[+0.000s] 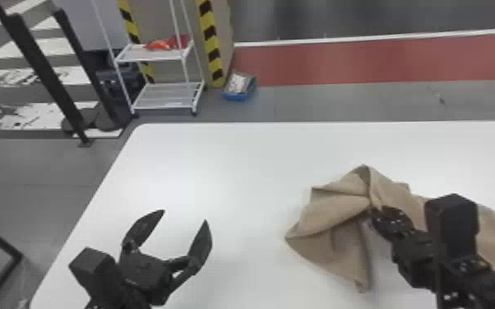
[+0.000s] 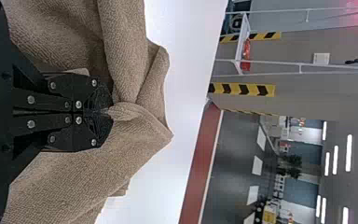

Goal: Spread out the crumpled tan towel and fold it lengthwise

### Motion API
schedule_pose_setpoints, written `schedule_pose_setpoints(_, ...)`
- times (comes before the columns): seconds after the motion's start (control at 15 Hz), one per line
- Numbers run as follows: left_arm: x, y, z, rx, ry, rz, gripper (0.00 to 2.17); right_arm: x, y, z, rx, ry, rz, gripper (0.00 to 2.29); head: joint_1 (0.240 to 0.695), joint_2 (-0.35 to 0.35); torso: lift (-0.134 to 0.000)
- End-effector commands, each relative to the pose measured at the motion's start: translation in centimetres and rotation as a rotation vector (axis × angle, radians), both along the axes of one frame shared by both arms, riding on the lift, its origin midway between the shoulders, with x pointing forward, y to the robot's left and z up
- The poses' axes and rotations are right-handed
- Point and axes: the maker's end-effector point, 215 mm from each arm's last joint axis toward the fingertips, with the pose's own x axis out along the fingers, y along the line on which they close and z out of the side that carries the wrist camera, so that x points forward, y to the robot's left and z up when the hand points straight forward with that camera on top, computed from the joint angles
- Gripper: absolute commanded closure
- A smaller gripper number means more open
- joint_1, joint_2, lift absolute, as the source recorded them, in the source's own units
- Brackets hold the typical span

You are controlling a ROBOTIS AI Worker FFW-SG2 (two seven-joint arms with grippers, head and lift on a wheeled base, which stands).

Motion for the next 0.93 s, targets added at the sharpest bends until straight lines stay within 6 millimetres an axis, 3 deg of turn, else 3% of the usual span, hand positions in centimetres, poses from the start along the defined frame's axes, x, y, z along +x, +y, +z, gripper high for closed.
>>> schedule_pose_setpoints(0.0, 0.2, -2.4, 0.2, -0.024, 0.009, -0.040, 0.08, -1.3, -1.7, -0.4, 0.006, 0.072, -0.007, 1.42, 0.695, 0.137, -0.124)
schedule_pose_setpoints(0.13, 0.4, -3.6, -0.1, -0.018, 0.019, -0.060, 0.08, -1.8, -1.8, -0.8, 0.019, 0.096, 0.033, 1.42, 0.695, 0.109, -0.124)
schedule_pose_setpoints(0.33, 0.4, -4.6, -0.8, -0.018, 0.046, -0.090, 0.08, 0.2, 1.8, 4.6, 0.077, -0.138, 0.217, 1.43, 0.695, 0.082, -0.124)
schedule_pose_setpoints(0.4, 0.2, -5.0, -0.9, -0.019, 0.056, -0.107, 0.09, 0.7, 3.0, 5.6, 0.089, -0.184, 0.265, 1.42, 0.695, 0.086, -0.124)
schedule_pose_setpoints(0.67, -0.7, -8.2, -3.4, -0.019, 0.150, -0.220, 0.09, 1.3, 4.9, 5.7, 0.092, -0.189, 0.316, 1.42, 0.695, 0.098, -0.124)
schedule_pose_setpoints(0.87, -1.7, -11.6, -5.3, -0.052, 0.235, -0.303, 0.09, 1.1, 4.5, 4.6, 0.081, -0.166, 0.319, 1.42, 0.695, 0.084, -0.124)
